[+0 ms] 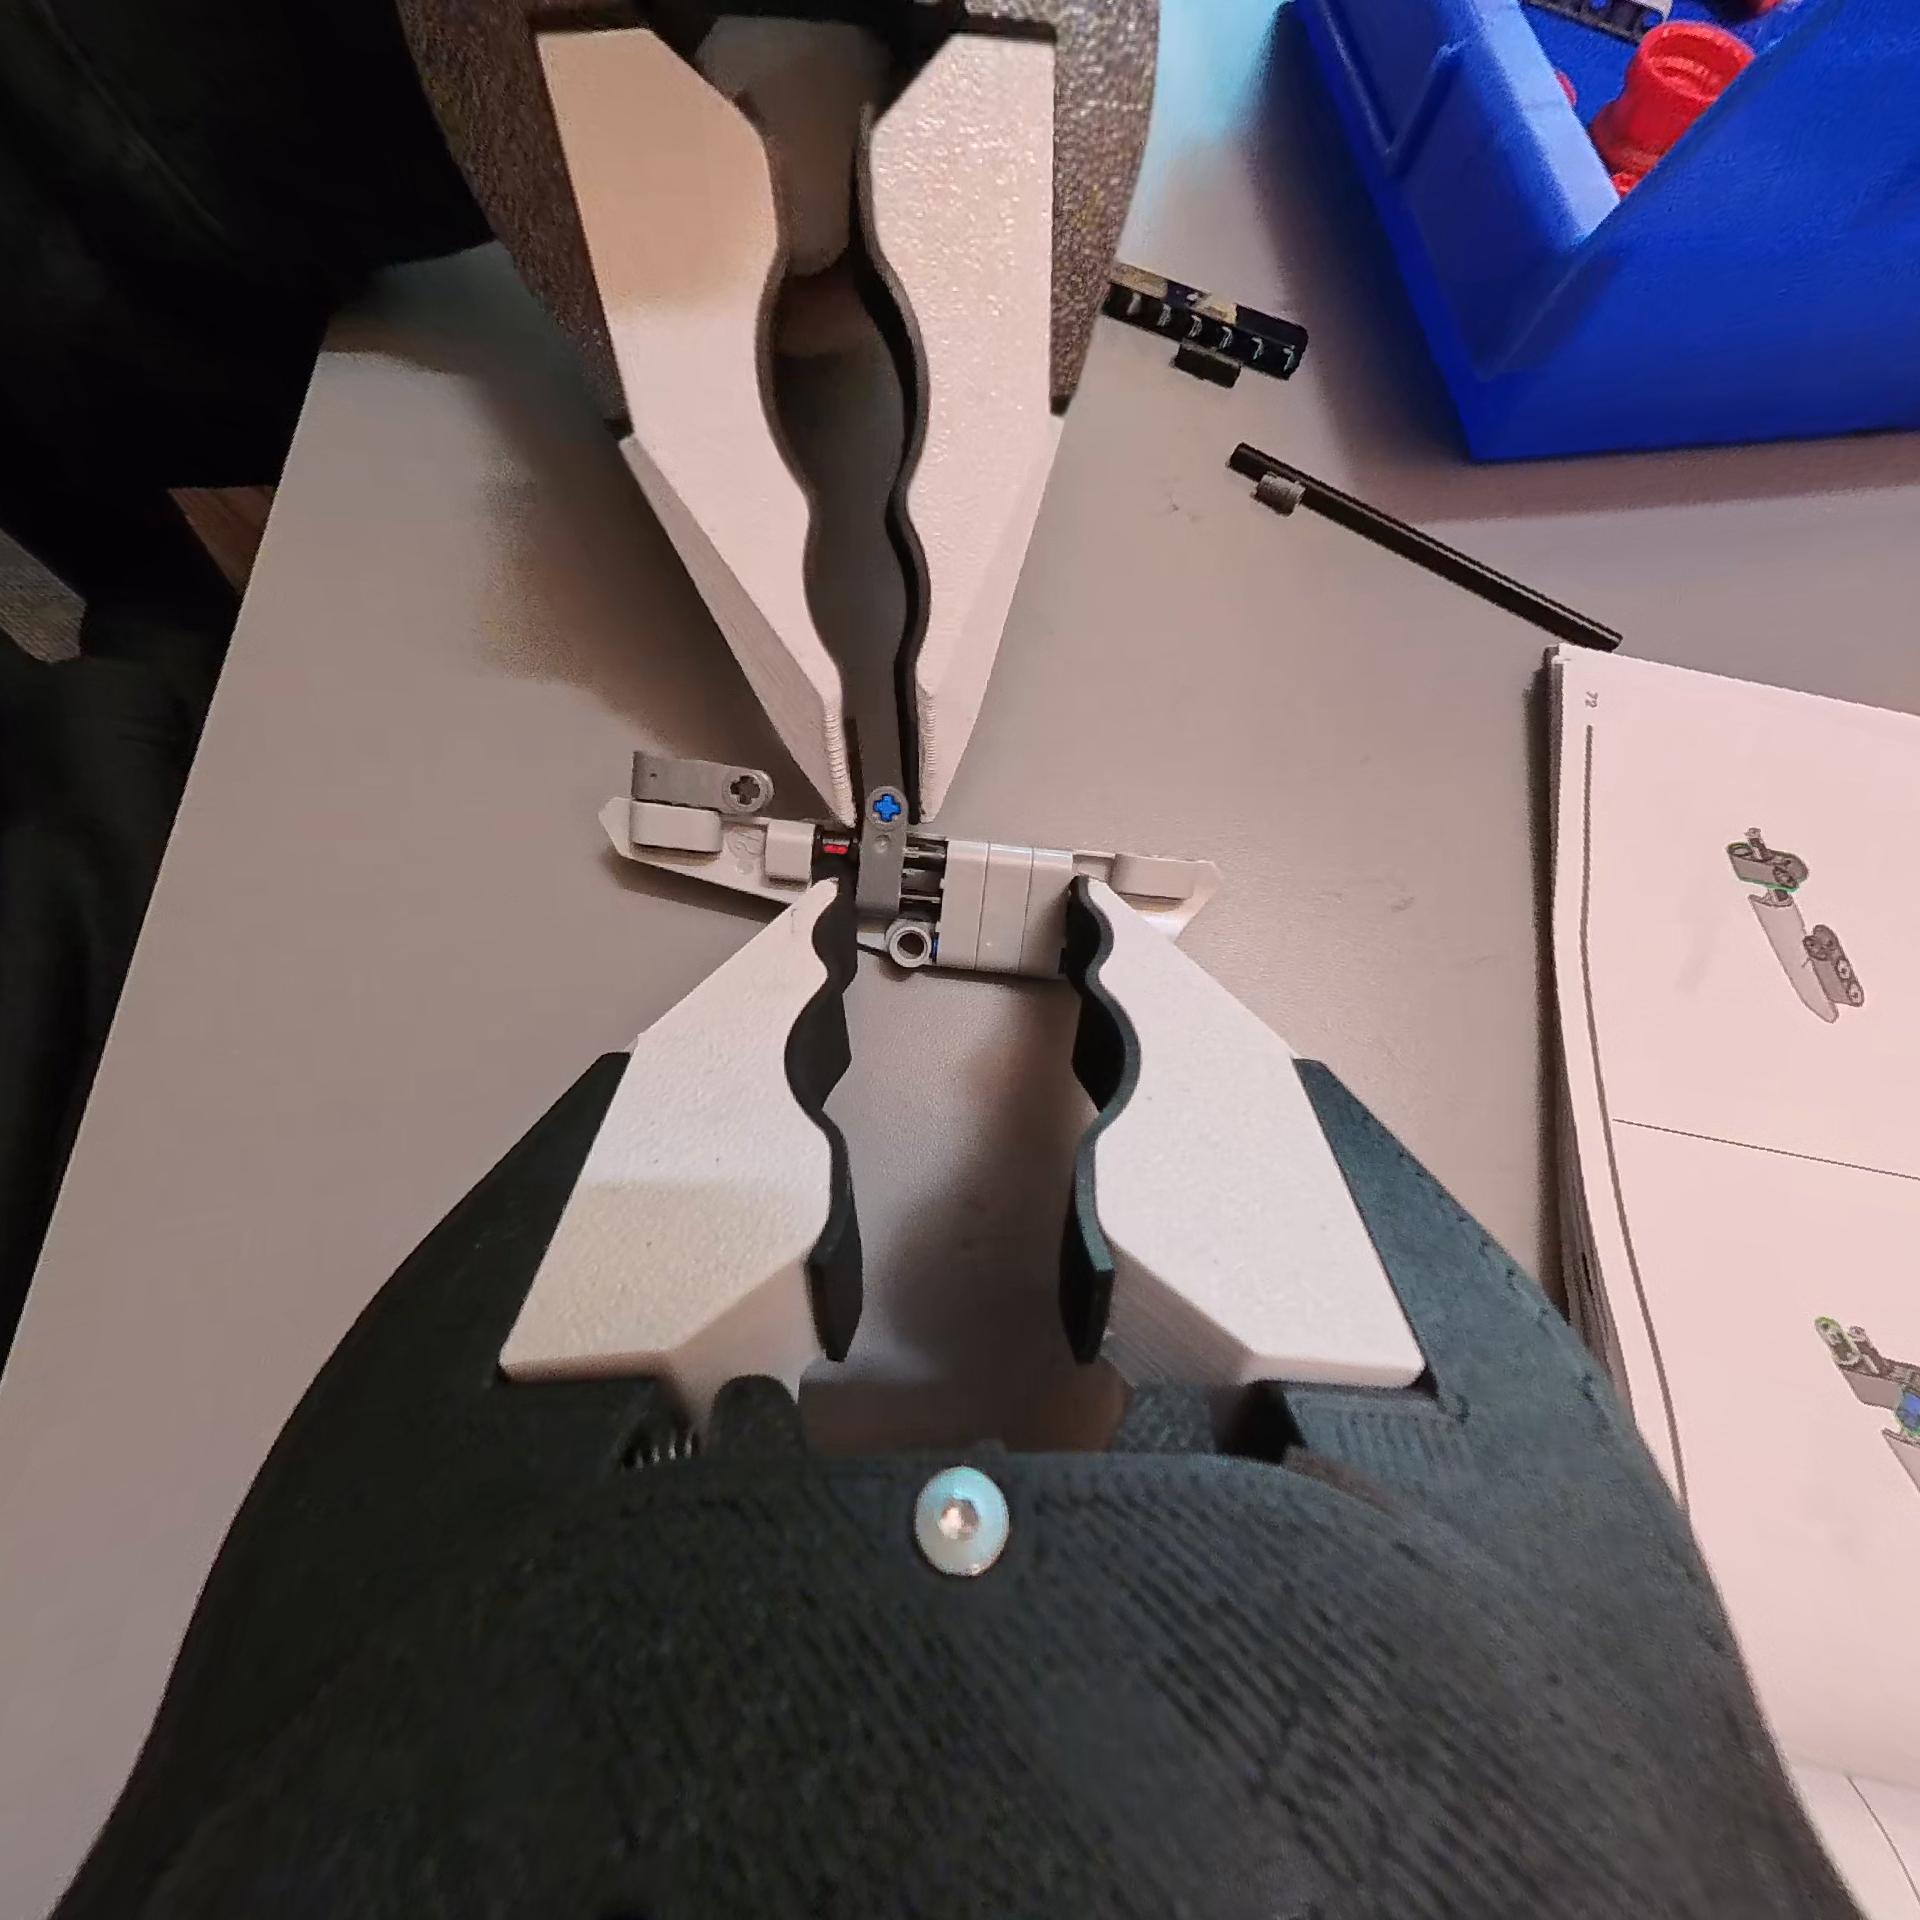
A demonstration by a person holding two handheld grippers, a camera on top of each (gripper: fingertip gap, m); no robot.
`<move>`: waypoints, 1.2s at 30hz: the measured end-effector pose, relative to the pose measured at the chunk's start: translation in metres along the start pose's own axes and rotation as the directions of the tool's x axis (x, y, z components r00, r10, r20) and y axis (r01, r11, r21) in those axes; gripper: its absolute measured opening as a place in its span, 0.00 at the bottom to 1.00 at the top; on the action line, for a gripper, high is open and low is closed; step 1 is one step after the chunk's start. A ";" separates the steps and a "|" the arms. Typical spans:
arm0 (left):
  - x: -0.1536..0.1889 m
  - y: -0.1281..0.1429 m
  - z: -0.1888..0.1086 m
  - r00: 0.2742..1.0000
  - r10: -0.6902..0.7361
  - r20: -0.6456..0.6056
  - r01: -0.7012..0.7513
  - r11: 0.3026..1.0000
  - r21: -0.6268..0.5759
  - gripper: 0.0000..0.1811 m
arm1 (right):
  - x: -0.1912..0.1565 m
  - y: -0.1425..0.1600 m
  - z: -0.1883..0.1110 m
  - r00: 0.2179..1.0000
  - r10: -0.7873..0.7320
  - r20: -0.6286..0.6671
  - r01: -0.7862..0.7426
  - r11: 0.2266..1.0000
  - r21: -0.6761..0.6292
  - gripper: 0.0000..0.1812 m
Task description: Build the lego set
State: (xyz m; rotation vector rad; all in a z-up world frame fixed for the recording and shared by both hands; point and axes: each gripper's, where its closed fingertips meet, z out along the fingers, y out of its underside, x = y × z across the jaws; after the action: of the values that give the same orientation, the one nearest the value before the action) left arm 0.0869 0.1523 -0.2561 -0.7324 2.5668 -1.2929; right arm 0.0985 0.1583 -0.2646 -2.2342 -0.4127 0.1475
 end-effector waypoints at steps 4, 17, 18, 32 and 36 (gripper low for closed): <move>-0.001 -0.001 0.000 0.998 0.051 0.022 -0.051 0.999 0.001 0.04 | 0.000 0.000 0.000 1.000 0.006 0.006 -0.006 1.000 -0.001 0.22; 0.004 -0.001 0.001 0.992 0.130 0.005 -0.130 0.992 0.001 0.03 | -0.003 0.000 0.000 1.000 0.000 0.024 0.000 1.000 0.000 0.22; 0.004 -0.001 0.001 0.992 0.128 0.002 -0.128 0.992 0.001 0.03 | -0.003 0.000 0.000 1.000 0.002 0.026 -0.002 1.000 -0.001 0.22; 0.007 -0.001 0.001 0.992 0.128 0.003 -0.128 0.992 0.001 0.02 | -0.005 0.000 0.000 0.999 -0.007 0.039 0.007 1.000 0.000 0.22; 0.007 -0.002 0.001 0.995 0.096 -0.010 -0.096 0.995 0.008 0.02 | -0.005 0.000 0.000 0.999 -0.008 0.038 0.008 1.000 0.000 0.22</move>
State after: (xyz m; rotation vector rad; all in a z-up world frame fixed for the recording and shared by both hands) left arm 0.0818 0.1471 -0.2547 -0.5947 2.5696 -1.2792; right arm 0.0936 0.1567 -0.2648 -2.2321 -0.4422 0.1860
